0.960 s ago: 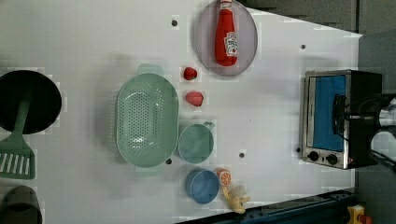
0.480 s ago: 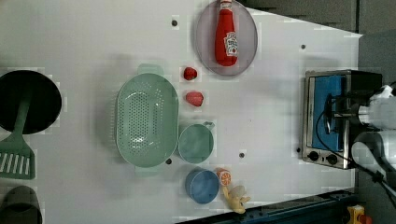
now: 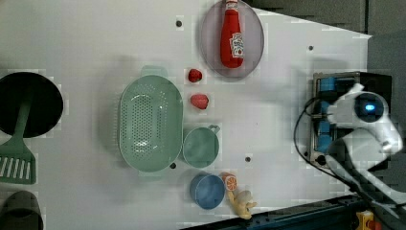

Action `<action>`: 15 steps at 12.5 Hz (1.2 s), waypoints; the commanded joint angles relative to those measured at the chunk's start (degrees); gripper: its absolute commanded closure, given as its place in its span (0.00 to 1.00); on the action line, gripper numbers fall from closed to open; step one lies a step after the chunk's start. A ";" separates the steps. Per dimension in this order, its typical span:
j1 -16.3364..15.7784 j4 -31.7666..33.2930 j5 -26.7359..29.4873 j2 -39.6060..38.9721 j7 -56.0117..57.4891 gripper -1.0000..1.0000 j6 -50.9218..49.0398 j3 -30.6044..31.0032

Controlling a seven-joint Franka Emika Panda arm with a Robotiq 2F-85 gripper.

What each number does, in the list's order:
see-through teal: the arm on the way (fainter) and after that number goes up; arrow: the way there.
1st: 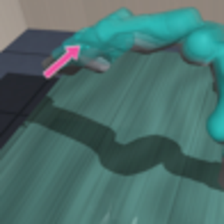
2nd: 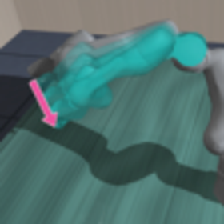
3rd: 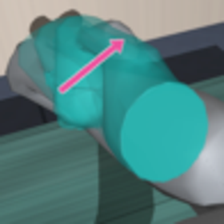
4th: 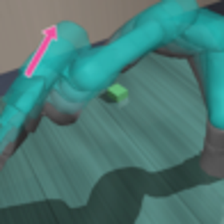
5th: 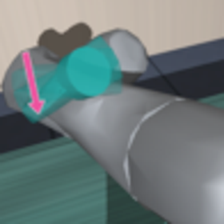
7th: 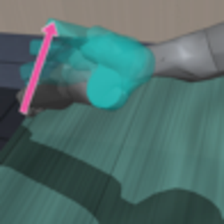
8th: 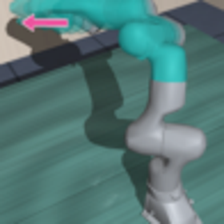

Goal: Flap open oven.

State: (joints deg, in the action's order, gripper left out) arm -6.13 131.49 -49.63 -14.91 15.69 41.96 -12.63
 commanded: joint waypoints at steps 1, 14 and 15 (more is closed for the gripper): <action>-2.34 -0.74 -2.20 -4.33 -13.05 0.83 -0.93 1.67; -6.37 -6.92 -5.28 -17.70 -19.07 0.83 2.16 1.75; -6.37 -7.28 -3.83 -16.46 -19.08 0.83 4.23 1.76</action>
State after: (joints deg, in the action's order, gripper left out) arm -12.39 125.89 -53.13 -33.40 -0.52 43.48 -10.83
